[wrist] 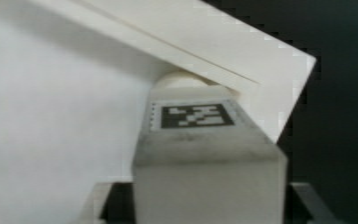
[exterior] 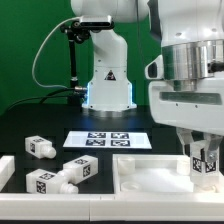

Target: Assemble one leg

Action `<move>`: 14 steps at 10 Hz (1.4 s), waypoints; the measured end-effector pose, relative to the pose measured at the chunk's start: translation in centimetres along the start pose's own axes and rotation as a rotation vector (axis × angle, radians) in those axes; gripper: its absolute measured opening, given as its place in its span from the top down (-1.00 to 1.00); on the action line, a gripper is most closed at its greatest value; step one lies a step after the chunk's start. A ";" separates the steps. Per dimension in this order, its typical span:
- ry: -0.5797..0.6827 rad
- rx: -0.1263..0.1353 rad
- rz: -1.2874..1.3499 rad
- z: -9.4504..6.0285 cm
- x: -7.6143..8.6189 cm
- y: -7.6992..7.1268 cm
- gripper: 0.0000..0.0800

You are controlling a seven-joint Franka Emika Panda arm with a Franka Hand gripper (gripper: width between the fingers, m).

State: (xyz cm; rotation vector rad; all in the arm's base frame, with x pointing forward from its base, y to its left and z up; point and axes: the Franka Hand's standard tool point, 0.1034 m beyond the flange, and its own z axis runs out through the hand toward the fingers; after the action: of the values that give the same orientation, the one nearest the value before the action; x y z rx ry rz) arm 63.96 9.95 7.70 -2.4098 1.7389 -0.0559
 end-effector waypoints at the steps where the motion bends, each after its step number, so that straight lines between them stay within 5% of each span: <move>1: -0.007 -0.001 0.145 0.0 -0.1 0.1 0.29; 4: -0.007 -0.002 0.117 0.0 -0.1 0.1 0.29; 6: -0.005 -0.024 -0.317 -0.3 -0.5 -0.3 -0.48; 14: -0.004 -0.052 -1.012 0.1 -0.8 -0.1 -0.62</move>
Offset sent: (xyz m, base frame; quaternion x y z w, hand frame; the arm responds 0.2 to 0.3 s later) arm 0.0000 0.0000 0.0000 0.0000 0.0000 0.0000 1.0000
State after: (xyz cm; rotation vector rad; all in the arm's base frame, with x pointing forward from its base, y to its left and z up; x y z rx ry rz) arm 63.82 10.80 7.71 -3.0253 0.3620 -0.1266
